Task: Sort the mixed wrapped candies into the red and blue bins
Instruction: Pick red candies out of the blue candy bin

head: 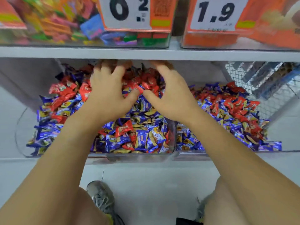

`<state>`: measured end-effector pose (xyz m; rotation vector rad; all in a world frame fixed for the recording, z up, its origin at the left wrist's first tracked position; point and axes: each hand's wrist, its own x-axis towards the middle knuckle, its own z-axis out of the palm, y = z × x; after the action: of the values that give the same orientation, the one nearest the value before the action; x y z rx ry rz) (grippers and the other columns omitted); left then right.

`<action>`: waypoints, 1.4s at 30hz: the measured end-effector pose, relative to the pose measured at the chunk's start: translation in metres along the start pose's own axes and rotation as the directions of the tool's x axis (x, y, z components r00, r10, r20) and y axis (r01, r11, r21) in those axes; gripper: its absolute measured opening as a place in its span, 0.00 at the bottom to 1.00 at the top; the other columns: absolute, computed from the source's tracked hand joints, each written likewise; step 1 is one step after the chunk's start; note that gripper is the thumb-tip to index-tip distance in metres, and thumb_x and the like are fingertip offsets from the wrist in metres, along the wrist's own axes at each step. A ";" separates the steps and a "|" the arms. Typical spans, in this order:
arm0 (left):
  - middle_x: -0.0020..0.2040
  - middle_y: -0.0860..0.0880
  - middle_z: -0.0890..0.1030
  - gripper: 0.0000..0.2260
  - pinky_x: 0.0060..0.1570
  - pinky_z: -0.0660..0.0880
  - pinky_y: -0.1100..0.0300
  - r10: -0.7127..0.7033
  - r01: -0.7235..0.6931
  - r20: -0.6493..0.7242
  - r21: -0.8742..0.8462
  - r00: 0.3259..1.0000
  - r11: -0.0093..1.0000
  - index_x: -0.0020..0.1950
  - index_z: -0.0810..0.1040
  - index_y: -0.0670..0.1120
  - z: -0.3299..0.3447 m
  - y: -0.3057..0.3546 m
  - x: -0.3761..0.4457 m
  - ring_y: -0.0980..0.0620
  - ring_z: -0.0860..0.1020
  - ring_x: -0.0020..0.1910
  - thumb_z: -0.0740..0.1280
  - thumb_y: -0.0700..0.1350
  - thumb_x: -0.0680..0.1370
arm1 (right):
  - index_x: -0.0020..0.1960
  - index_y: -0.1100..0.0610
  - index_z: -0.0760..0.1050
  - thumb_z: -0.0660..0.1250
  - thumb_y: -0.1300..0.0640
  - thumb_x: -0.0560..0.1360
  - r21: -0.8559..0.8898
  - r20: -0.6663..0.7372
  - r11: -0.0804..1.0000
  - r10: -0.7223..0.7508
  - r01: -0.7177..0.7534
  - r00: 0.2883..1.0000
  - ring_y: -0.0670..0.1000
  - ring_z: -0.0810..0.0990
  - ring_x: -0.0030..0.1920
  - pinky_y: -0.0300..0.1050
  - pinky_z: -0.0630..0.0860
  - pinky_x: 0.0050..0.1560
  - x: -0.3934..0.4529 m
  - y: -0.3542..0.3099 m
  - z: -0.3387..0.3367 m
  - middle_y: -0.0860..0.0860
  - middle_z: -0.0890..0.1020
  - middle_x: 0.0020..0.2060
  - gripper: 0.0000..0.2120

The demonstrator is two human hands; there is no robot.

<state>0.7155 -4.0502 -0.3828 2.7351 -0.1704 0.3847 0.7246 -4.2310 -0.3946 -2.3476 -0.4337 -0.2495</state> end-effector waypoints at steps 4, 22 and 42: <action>0.52 0.45 0.70 0.23 0.61 0.63 0.56 0.080 -0.087 -0.074 -0.096 0.994 0.992 0.66 0.75 0.46 -0.002 0.010 -0.009 0.43 0.67 0.58 0.66 0.56 0.74 | 0.66 0.49 0.75 0.68 0.57 0.77 0.078 -0.109 0.992 0.109 -0.101 0.988 0.48 0.78 0.57 0.40 0.72 0.63 -0.019 0.022 -0.023 0.49 0.76 0.57 0.18; 0.47 0.52 0.78 0.04 0.48 0.64 0.77 0.258 -0.257 -0.014 -0.155 0.966 0.954 0.48 0.81 0.49 0.048 0.112 -0.006 0.55 0.75 0.46 0.70 0.48 0.75 | 0.65 0.49 0.77 0.78 0.50 0.70 -0.308 0.426 0.951 0.113 0.026 0.898 0.53 0.77 0.62 0.40 0.69 0.54 0.023 0.144 -0.042 0.50 0.79 0.63 0.25; 0.56 0.49 0.78 0.24 0.49 0.70 0.59 0.126 -0.375 0.698 0.215 0.705 0.902 0.65 0.75 0.47 0.131 0.149 0.093 0.50 0.75 0.50 0.77 0.50 0.72 | 0.63 0.58 0.75 0.65 0.57 0.82 0.318 0.383 0.821 0.346 -0.474 0.856 0.56 0.84 0.43 0.48 0.79 0.40 -0.019 0.191 -0.118 0.55 0.84 0.49 0.11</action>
<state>0.8110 -4.2437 -0.4212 3.0747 -0.7485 -0.6071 0.7728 -4.4474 -0.4350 -2.0019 -0.0868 0.3938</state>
